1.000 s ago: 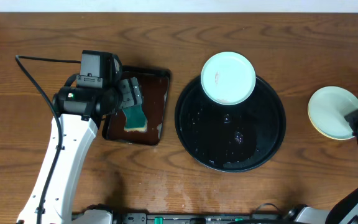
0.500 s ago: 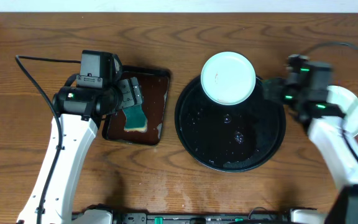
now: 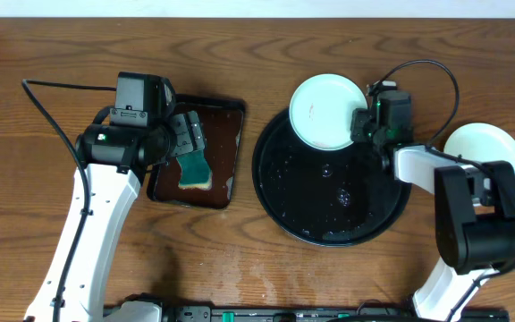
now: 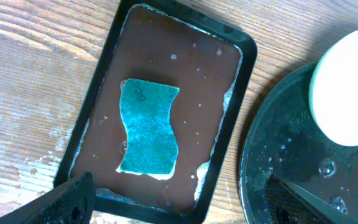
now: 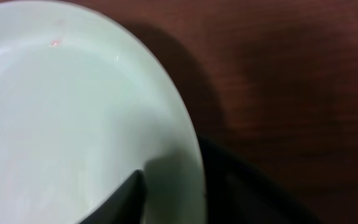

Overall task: Clean dirty plates on tray and stack at the side
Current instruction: 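Grip the far pale green plate rim with right gripper, drag it toward tray center, then grasp the green sponge with the left gripper and lift it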

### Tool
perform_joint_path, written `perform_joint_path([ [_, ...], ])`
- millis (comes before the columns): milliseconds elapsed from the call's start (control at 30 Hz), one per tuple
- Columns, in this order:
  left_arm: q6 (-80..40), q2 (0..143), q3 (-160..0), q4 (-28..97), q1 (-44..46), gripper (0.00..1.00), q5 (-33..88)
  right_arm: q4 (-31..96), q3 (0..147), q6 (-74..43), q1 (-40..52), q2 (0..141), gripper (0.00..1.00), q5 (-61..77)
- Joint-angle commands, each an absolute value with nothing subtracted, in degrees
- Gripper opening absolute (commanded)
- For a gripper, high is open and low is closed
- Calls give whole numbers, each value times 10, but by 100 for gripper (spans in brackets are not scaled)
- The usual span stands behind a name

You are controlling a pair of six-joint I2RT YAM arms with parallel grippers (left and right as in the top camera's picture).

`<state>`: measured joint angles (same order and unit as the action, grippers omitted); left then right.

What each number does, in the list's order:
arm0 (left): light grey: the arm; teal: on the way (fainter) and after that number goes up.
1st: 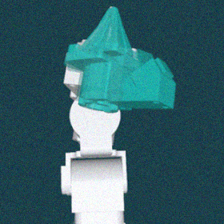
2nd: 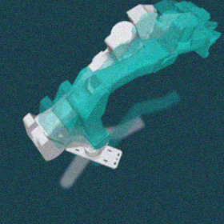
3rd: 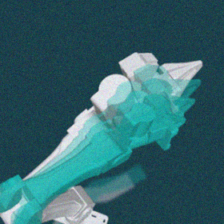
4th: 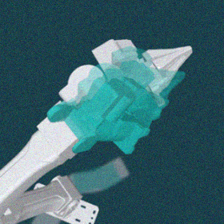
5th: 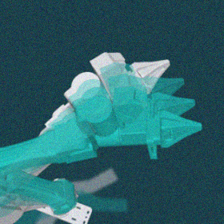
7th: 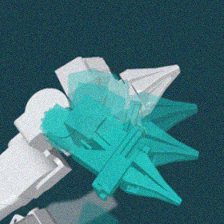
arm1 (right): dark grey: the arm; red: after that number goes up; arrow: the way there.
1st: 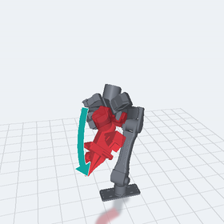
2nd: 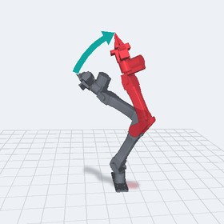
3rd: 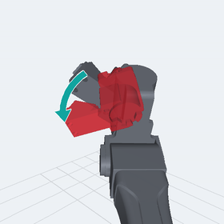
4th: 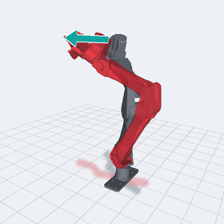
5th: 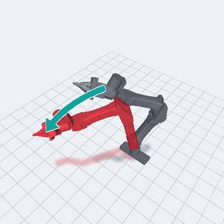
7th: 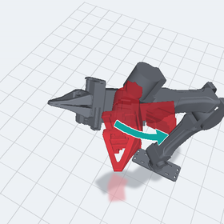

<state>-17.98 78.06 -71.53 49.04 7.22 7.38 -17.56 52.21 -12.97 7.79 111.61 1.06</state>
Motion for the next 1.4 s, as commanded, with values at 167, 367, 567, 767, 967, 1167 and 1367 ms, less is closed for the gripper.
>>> perform_joint_path([
  [167, -178, 781, -730, 490, 71, 88, 75, -133, 524, -184, 75, 1125, 1, 17],
  [367, -178, 781, -730, 490, 71, 88, 75, -6, 524, -184, 76, 1018, 1, 17],
  [567, -178, 781, -730, 490, 71, 88, 75, 182, 524, -184, 76, 907, 1, 18],
  [767, -178, 781, -730, 489, 71, 88, 75, 357, 523, -188, 76, 884, 1, 25],
  [967, -183, 781, -730, 524, 71, 88, 99, 421, 515, -232, 76, 885, 32, 31],
  [1167, -182, 789, -697, 538, 72, 88, 94, 421, 518, -136, 76, 880, 48, 61],
  [1367, -183, 834, -609, 427, 72, 87, 79, 430, 518, -100, 76, 848, 48, 98],
])
